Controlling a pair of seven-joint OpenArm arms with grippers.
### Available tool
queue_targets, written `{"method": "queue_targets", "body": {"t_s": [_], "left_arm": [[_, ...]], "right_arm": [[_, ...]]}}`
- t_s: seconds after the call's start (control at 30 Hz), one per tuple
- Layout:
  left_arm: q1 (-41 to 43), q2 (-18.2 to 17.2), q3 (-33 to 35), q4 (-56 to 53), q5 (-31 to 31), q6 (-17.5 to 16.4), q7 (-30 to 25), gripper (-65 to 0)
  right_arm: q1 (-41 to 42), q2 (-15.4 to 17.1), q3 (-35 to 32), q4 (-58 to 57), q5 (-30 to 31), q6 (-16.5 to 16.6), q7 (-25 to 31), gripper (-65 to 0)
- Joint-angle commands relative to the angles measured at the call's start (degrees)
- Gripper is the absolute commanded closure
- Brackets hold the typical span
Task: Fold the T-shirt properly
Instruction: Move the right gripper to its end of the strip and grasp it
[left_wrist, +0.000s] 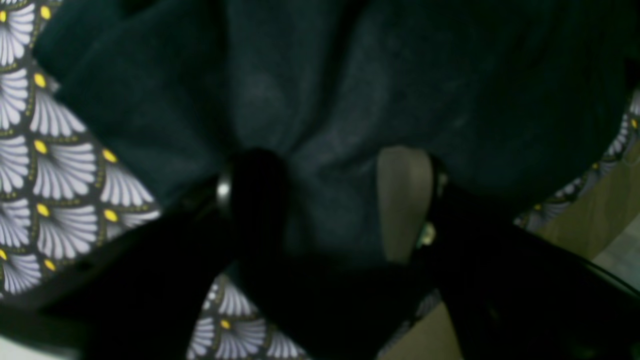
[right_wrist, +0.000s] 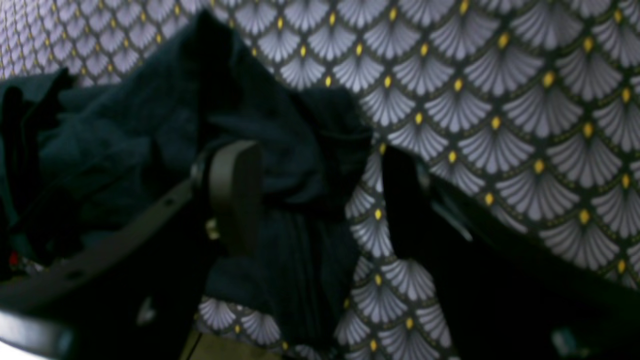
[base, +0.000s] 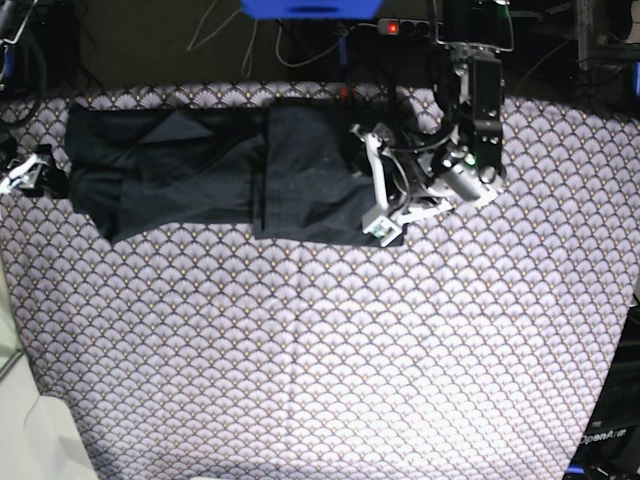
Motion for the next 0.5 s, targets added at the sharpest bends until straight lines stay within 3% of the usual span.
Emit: {"method": "queue_targets", "body": {"t_s": [0.0, 0.13, 0.27, 0.47], "left_arm": [[-0.6, 0.1, 0.0, 0.8, -0.6, -0.1, -0.6, -35.5], [-0.6, 0.1, 0.0, 0.8, -0.6, -0.1, -0.6, -35.5], [-0.6, 0.2, 0.0, 0.8, -0.6, -0.1, -0.6, -35.5], [-0.6, 0.2, 0.0, 0.9, -0.6, -0.1, -0.5, -35.4]], "right_arm": [[0.4, 1.3, 0.4, -0.9, 1.2, 0.0, 1.1, -39.2], [1.0, 1.8, -0.9, -8.1, 1.2, 0.0, 4.4, -39.3], [1.0, 3.0, -6.0, -8.8, 1.3, 0.0, 7.3, -39.3], [1.0, 2.8, -7.2, -8.9, 1.2, 0.0, 8.4, -39.3]]}}
